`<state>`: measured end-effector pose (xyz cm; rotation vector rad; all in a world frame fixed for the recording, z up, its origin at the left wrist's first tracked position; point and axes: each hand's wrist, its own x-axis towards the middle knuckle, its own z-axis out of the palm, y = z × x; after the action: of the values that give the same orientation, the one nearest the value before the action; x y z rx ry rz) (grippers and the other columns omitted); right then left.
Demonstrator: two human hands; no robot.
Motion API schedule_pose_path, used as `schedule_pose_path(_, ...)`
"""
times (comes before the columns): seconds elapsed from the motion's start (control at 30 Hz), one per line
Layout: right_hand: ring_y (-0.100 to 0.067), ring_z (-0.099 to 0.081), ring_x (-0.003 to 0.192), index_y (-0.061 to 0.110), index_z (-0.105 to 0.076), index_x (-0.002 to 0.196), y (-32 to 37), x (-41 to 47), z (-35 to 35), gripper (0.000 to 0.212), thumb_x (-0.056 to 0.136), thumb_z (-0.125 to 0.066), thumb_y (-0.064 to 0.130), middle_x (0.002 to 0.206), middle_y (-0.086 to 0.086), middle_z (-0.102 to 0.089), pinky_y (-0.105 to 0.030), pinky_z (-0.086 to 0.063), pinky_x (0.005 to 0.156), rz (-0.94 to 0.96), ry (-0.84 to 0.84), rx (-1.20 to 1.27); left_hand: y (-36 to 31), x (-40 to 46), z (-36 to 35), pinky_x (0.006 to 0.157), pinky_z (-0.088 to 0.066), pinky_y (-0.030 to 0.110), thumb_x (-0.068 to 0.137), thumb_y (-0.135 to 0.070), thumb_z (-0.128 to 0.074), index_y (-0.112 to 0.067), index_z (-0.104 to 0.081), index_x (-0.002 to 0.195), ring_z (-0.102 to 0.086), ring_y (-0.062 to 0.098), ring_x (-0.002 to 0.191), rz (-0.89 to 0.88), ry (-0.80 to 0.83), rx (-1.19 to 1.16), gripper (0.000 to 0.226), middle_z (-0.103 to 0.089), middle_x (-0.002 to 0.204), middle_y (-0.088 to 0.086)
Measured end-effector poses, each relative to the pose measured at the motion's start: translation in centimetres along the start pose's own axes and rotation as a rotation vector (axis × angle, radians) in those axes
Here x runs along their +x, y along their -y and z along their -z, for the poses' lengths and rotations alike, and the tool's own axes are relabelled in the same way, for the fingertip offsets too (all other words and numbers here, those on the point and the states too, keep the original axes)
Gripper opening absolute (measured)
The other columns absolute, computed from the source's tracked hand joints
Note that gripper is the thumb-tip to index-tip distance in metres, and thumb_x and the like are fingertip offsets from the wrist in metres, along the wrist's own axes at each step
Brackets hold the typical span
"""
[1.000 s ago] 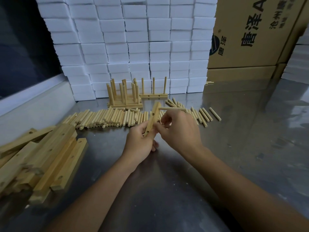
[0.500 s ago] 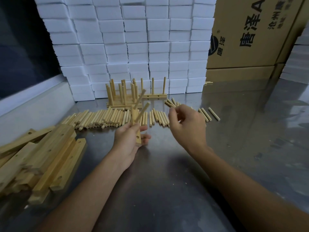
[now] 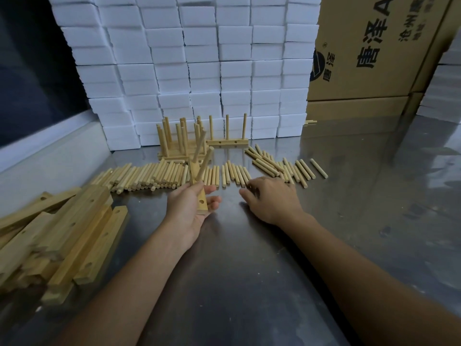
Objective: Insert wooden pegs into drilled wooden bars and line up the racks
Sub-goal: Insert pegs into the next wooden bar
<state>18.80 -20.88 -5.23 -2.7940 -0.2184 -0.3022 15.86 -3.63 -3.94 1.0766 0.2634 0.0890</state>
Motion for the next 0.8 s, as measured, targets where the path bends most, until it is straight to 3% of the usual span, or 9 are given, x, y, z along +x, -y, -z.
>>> schedule_pose_path(0.1,-0.019,-0.059,0.088,0.024,-0.069,0.097,-0.1,-0.3,0.3,0.035,0.099,-0.047,0.051,0.088,0.002,-0.066,-0.045,-0.048,0.094,-0.037,-0.073,0.016,-0.1,-0.1,0.0,0.045,-0.051,0.025,0.102,-0.010,-0.048,-0.005,-0.056,0.106,-0.065,0.019,0.053,0.001,0.005,-0.008,0.010,-0.066,0.092,0.016)
schedule_pose_path(0.23,-0.015,-0.062,0.074,0.019,-0.072,0.090,-0.2,-0.6,0.9,0.022,0.096,-0.060,0.037,0.081,0.002,-0.069,-0.035,-0.056,0.075,-0.129,-0.183,0.031,-0.2,-0.2,0.2,0.035,-0.037,0.020,0.103,-0.018,-0.048,-0.008,-0.058,0.109,-0.055,0.014,0.046,0.006,0.026,0.027,0.015,-0.063,0.090,0.013)
schedule_pose_path(0.37,-0.017,-0.063,0.078,0.012,-0.067,0.091,-0.5,-0.5,1.3,0.014,0.094,-0.065,0.026,0.087,-0.001,-0.070,-0.033,-0.054,0.070,-0.205,-0.165,0.067,-0.3,-0.3,0.3,0.030,-0.024,0.017,0.105,-0.025,-0.044,-0.009,-0.054,0.108,-0.043,0.010,0.043,0.028,0.067,0.022,0.020,-0.052,0.083,0.008)
schedule_pose_path(0.43,-0.018,-0.059,0.083,0.016,-0.060,0.100,-0.4,-0.4,1.4,0.007,0.096,-0.061,0.022,0.095,-0.003,-0.065,-0.030,-0.045,0.069,-0.207,-0.083,0.058,-0.4,-0.5,0.2,0.029,-0.021,0.017,0.105,-0.027,-0.042,-0.008,-0.053,0.104,-0.040,0.010,0.042,0.059,0.101,-0.009,0.022,-0.049,0.078,0.006)
schedule_pose_path(0.57,-0.020,-0.047,0.084,0.016,-0.054,0.097,0.0,-0.3,1.2,0.004,0.097,-0.052,0.020,0.100,-0.006,-0.050,-0.032,-0.037,0.070,-0.178,0.062,-0.033,-0.6,-0.7,0.1,0.029,-0.020,0.019,0.104,-0.026,-0.040,-0.008,-0.051,0.100,-0.038,0.012,0.041,0.100,0.127,-0.065,0.022,-0.049,0.070,0.005)
schedule_pose_path(0.7,-0.021,-0.052,0.089,0.012,-0.054,0.112,0.0,-0.3,1.2,0.017,0.097,-0.054,0.021,0.104,-0.007,-0.055,-0.032,-0.040,0.072,-0.200,0.040,0.027,-0.8,-0.8,0.3,0.029,-0.021,0.019,0.104,-0.024,-0.039,-0.008,-0.052,0.103,-0.038,0.012,0.042,0.103,0.130,-0.093,0.020,-0.050,0.069,0.005)
schedule_pose_path(0.8,-0.014,-0.050,0.090,0.014,-0.051,0.120,0.3,-0.6,1.2,0.022,0.098,-0.052,0.016,0.112,0.001,-0.053,-0.026,-0.039,0.075,-0.150,-0.074,0.245,-0.6,-0.8,0.2,0.031,-0.022,0.020,0.104,-0.024,-0.040,-0.008,-0.052,0.104,-0.039,0.013,0.043,0.101,0.127,-0.100,0.020,-0.051,0.069,0.005)
